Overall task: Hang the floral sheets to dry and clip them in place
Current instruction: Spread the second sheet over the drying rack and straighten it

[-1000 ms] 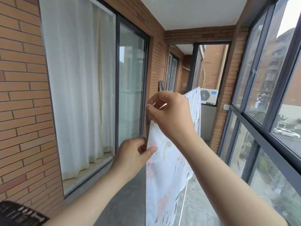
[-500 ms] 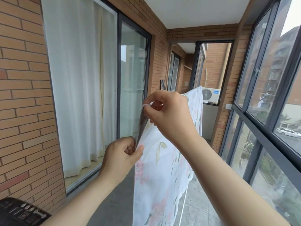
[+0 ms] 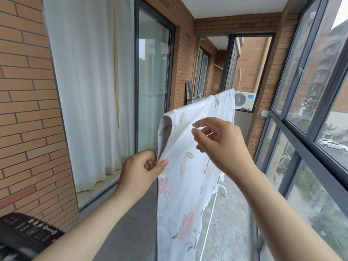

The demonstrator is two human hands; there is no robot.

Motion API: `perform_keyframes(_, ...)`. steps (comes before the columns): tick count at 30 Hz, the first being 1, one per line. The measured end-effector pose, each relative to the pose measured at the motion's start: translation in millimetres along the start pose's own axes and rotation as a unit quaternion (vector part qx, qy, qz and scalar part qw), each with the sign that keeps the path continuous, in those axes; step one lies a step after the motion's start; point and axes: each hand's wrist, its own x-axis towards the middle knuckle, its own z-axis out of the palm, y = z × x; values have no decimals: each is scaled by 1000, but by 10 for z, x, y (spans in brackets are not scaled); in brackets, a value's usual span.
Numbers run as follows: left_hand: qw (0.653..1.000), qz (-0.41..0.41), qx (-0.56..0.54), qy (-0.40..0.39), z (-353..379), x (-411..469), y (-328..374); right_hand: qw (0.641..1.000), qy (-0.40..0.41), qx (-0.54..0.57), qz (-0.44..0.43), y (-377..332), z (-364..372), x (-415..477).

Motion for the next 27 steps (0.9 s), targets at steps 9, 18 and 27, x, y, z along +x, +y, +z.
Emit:
perform_keyframes(9,997,-38,-20,-58,99,-190,3,996,8,-33,85,459,-212,-439)
perform_keyframes(18,984,-128,-47,-111,245,-735,-278,985,-22,-9,169,818,-124,-931)
perform_keyframes(27,969,-196,-31,-145,504,-1467,-778,964,-92,-24,247,1297,198,-1569)
